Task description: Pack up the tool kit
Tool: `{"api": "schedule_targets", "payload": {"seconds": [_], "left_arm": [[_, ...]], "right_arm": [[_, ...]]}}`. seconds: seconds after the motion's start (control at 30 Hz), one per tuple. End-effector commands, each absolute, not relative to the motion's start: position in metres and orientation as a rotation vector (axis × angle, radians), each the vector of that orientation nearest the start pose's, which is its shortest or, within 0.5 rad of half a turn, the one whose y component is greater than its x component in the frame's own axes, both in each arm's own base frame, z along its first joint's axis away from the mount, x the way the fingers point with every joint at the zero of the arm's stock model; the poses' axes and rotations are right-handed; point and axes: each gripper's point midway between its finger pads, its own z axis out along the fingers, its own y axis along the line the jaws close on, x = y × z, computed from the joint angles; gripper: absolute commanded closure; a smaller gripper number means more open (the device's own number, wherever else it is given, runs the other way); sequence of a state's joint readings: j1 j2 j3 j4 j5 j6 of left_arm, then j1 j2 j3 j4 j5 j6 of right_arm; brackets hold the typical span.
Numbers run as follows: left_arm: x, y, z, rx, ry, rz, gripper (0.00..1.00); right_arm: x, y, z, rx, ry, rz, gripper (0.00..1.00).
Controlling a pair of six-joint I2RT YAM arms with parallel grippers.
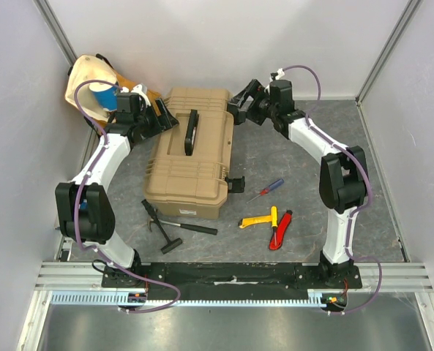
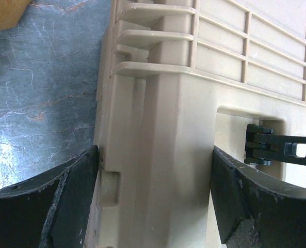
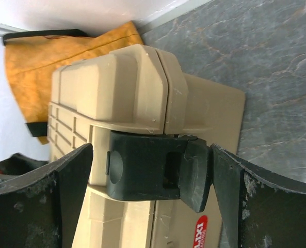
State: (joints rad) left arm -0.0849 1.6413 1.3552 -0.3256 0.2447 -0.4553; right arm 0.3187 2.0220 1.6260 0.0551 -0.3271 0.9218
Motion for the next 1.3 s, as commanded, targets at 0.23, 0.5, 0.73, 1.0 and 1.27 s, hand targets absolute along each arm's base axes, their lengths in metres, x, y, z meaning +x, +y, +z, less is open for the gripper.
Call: {"api": "schedule_targets", "payload": {"seconds": [0.23, 0.5, 0.73, 1.0, 1.27], "left_arm": [[0.433, -0.094, 0.131, -0.408, 2.439, -0.527, 0.35], [0.433, -0.092, 0.128, -0.414, 2.444, -0.508, 0.35], [0.431, -0.090, 0.125, -0.422, 2.456, -0.496, 0.35], [0.430, -0.088, 0.125, -0.421, 2.460, -0.482, 0.35], [0.433, -0.089, 0.136, -0.407, 2.440, -0.490, 0.35]], "right_arm": [[0.519, 0.288, 0.235, 0.146, 2.079, 0.788, 0.15], [0.517, 0.244, 0.218, 0.211, 2.112, 0.512, 0.26], [0.517, 0.207, 0.217, 0.291, 2.105, 0.452, 0.25], [0.516, 0.182, 0.220, 0.363, 2.079, 0.503, 0.25], [0.510, 0.190, 0.246, 0.357, 2.032, 0.617, 0.15]]}}
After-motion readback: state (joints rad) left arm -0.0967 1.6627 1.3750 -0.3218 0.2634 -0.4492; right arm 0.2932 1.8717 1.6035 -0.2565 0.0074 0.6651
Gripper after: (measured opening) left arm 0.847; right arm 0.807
